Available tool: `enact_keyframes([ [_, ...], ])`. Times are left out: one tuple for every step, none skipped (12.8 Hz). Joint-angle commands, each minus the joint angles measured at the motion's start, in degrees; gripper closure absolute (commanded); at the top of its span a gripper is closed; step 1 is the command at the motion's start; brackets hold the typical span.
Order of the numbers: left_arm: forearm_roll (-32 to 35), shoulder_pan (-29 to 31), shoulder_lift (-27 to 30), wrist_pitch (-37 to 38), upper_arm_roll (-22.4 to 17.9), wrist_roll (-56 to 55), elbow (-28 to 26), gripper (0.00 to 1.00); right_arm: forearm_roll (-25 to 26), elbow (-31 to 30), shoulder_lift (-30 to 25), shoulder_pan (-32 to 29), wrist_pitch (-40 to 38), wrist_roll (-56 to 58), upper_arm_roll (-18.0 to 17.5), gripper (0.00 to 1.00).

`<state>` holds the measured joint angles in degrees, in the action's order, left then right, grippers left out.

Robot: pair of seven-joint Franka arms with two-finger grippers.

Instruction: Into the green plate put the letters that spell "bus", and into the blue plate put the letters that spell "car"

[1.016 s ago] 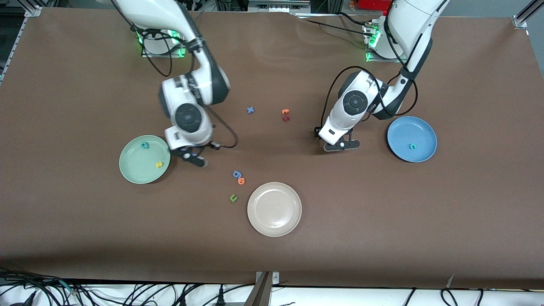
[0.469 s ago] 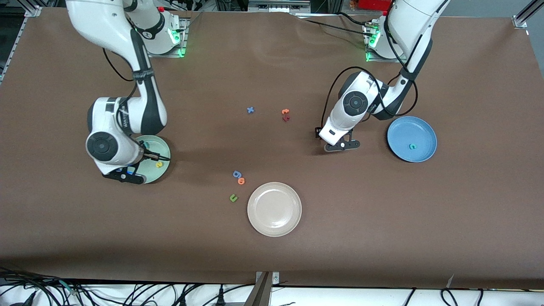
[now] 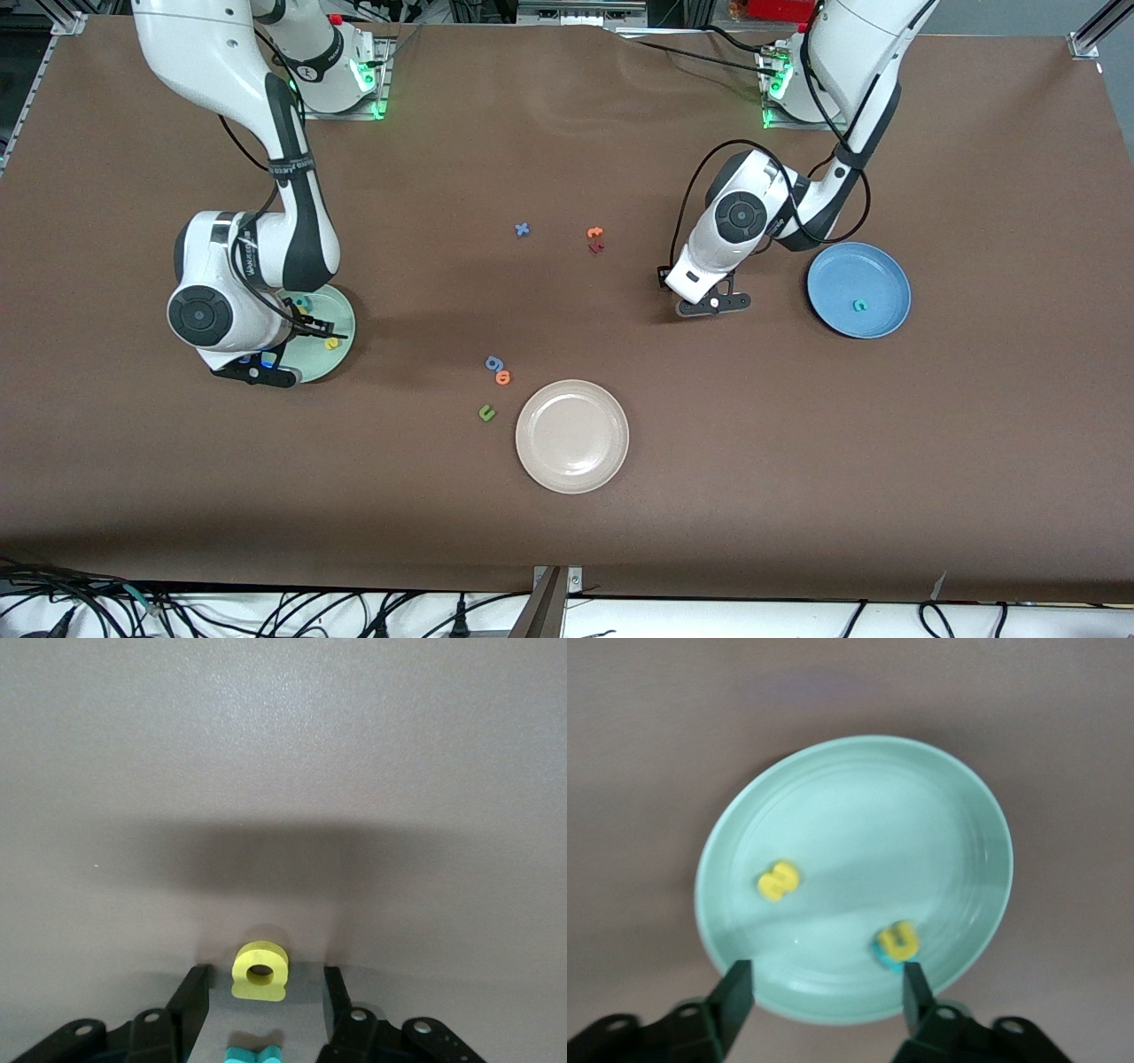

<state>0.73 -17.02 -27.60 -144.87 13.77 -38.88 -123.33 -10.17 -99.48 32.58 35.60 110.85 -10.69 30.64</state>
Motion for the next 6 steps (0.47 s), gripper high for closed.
enact_keyframes([
  [-0.21, 0.05, -0.17, 0.03, -0.14, 0.03, 0.37, 0.51, -0.82, 4.27, -5.58, -0.18, -9.99, 0.85, -0.14, 0.01],
  [-0.21, 0.14, -0.08, 0.03, -0.14, 0.03, 0.46, 0.59, -0.73, 7.0, -6.99, -0.18, -14.3, 0.93, -0.05, 0.0],
  [-0.29, 0.31, -0.17, 0.03, -0.23, 0.03, 0.55, 0.68, -0.73, 9.63, -8.75, -0.26, -18.6, 1.02, 0.21, 0.0],
  [-0.29, 0.4, -0.08, 0.03, -0.32, 0.38, 0.63, 0.75, -0.73, 11.84, -10.59, -0.35, -22.3, 1.63, 0.74, 0.0],
  [-0.29, 0.4, -0.08, 0.03, -0.41, 0.47, 0.72, 0.86, -0.21, 13.6, -12.7, -0.35, -24.69, 2.07, 1.09, 0.0],
  [-0.29, 0.49, 0.0, 0.12, -0.49, 0.56, 0.81, 0.93, -0.03, 14.49, -15.42, -0.35, -25.84, 2.08, 1.53, 0.0],
])
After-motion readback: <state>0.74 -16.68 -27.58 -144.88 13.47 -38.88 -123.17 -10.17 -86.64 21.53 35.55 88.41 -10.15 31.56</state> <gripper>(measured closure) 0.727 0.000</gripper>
